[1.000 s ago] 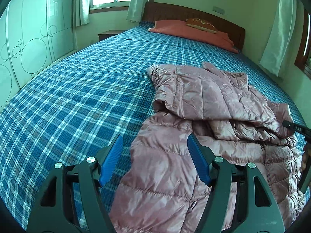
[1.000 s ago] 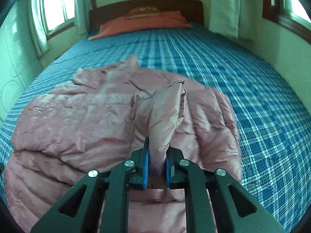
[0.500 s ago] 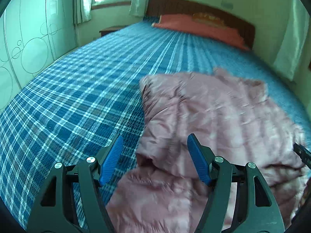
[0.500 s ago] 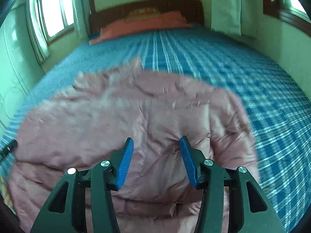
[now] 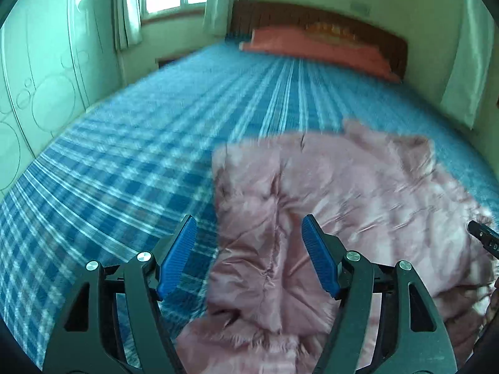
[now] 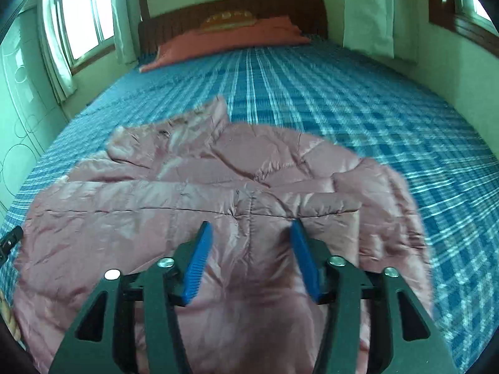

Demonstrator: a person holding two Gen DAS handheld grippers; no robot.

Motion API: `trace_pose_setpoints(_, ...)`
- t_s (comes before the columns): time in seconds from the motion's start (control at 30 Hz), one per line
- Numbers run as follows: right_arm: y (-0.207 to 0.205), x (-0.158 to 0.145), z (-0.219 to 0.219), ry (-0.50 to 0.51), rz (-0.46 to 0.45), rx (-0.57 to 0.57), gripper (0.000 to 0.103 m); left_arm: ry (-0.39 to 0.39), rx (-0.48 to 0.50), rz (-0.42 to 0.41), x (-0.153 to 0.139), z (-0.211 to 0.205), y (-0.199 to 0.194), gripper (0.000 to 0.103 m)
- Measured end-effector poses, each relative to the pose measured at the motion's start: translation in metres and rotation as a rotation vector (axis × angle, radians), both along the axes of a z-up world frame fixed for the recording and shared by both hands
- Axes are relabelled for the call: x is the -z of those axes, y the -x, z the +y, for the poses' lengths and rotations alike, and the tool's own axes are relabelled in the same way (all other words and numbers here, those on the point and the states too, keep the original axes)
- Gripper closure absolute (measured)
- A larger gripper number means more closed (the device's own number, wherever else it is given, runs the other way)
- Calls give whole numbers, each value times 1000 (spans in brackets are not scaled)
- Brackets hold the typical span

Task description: Fold large clothes

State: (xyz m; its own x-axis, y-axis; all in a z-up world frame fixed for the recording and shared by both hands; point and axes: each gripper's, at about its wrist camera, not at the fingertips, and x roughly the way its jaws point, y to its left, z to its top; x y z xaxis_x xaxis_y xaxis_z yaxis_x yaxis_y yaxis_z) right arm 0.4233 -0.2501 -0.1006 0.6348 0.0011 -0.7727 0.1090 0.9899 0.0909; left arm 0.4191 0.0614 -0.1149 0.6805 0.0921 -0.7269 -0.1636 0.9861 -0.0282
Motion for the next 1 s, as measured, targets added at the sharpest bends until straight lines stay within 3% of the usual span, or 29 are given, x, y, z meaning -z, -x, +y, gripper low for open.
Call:
trace_pose_setpoints(0.07,-3,4,4,34,8,-13,43,7,7,85,20,2,-13,32)
trace_pose_setpoints(0.17,17,-11,10,42,-32,-17,43,77,-31,27,9,15,1,32)
trace_pose_setpoints(0.23,25,-5,12,68,-33,-12,43,97,-49,3,8,20,8,32)
trace_pose_setpoints(0.3,23,12,12,78,-19,-29,40,96,-55,55,21,20,2,31)
trace_pose_setpoints(0.37,22,7,10,55,-23,-27,40,115,-45,73,27,22,-2,27)
trace_pose_setpoints(0.5,47,-14,-8,-40,-34,-11,39,150,-41,62,9,31,17,27)
trace_pose_setpoints(0.7,131,-29,-47,-91,-21,24,35,217,-36,40,-11,63,90,27)
trace_pose_setpoints(1.0,291,-12,-115,-175,45,162,35,446,-159,127,17,125,260,27)
